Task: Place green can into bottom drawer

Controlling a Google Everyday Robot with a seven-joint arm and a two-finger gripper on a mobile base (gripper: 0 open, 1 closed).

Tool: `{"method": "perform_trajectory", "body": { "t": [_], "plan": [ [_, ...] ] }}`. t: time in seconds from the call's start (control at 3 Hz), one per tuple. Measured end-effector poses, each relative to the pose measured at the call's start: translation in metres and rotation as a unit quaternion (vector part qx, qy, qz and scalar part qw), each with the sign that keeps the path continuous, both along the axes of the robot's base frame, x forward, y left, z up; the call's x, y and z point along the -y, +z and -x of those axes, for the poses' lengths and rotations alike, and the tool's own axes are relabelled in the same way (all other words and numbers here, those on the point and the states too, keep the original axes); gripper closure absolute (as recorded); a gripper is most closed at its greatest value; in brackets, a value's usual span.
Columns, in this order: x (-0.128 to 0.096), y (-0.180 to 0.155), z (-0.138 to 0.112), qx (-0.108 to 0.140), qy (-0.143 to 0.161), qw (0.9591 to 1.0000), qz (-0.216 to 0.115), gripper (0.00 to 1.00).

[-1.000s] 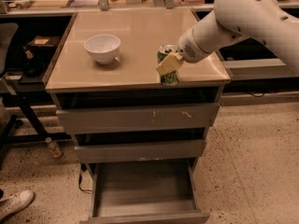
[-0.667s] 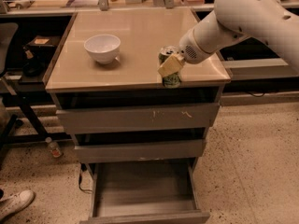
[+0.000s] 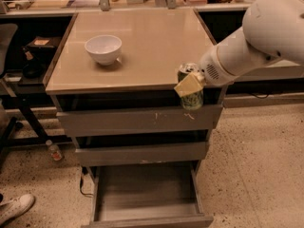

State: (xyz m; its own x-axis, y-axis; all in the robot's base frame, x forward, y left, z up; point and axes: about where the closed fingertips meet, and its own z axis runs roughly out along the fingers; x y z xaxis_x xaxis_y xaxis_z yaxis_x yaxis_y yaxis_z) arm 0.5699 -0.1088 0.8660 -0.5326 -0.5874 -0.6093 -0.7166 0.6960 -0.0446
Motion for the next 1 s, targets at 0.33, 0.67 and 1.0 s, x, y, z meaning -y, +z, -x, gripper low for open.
{"method": "perform_trajectory", "body": {
  "t": [0.33, 0.67, 1.0],
  "plan": [
    [0.004, -0.023, 0.043, -0.04, -0.023, 0.9989, -0.012, 1.0],
    [0.005, -0.03, 0.047, -0.047, -0.024, 0.9986, -0.01, 1.0],
    [0.006, -0.037, 0.051, -0.055, -0.029, 0.9977, -0.027, 1.0]
  ]
}}
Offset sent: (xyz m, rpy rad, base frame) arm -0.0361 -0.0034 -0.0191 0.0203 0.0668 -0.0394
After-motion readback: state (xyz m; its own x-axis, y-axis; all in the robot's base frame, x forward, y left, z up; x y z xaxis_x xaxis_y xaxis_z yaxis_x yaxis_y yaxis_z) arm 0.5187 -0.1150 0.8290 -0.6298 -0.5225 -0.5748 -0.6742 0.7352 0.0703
